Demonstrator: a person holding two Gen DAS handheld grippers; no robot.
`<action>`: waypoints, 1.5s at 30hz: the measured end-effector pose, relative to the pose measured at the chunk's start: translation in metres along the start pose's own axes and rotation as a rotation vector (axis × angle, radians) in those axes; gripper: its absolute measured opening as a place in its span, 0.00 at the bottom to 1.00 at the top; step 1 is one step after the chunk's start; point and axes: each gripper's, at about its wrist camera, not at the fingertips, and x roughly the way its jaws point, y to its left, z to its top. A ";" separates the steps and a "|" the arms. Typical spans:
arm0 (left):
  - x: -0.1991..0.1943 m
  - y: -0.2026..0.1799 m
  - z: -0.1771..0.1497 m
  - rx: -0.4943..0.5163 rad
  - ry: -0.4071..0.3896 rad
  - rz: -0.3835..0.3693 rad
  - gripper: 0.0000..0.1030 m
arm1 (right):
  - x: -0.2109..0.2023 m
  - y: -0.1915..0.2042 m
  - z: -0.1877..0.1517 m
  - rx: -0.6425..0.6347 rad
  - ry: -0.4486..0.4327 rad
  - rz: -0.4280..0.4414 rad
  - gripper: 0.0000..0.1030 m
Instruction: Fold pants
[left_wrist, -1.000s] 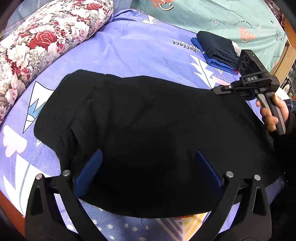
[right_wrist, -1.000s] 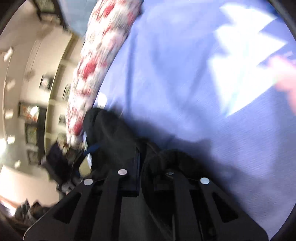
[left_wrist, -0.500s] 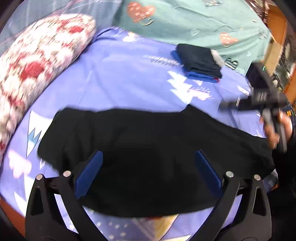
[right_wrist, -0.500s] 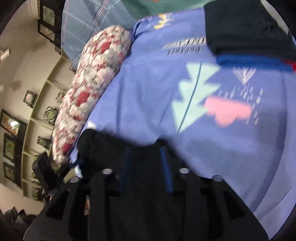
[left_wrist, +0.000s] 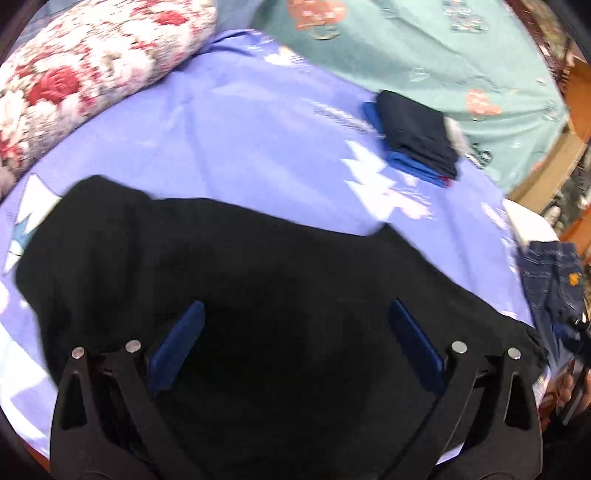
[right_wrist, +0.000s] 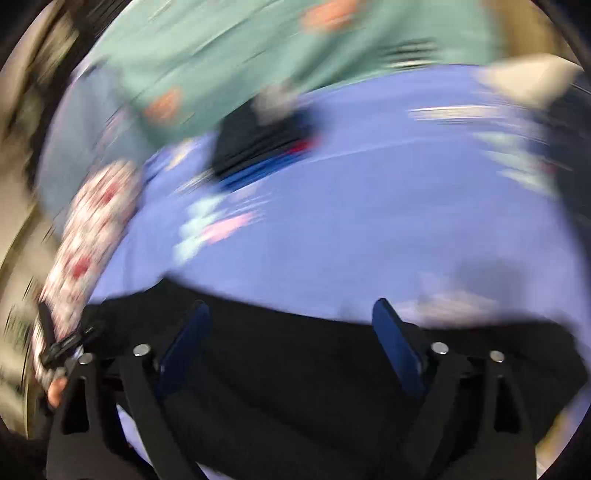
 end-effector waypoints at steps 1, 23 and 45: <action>0.001 -0.011 -0.004 0.017 0.006 -0.020 0.98 | -0.027 -0.034 -0.010 0.066 -0.016 -0.086 0.93; 0.025 -0.043 -0.032 0.102 0.070 -0.054 0.98 | -0.009 -0.131 -0.041 0.461 0.166 -0.056 0.99; 0.013 -0.028 -0.038 0.091 0.043 -0.162 0.98 | -0.010 -0.125 -0.061 0.360 0.002 -0.090 0.28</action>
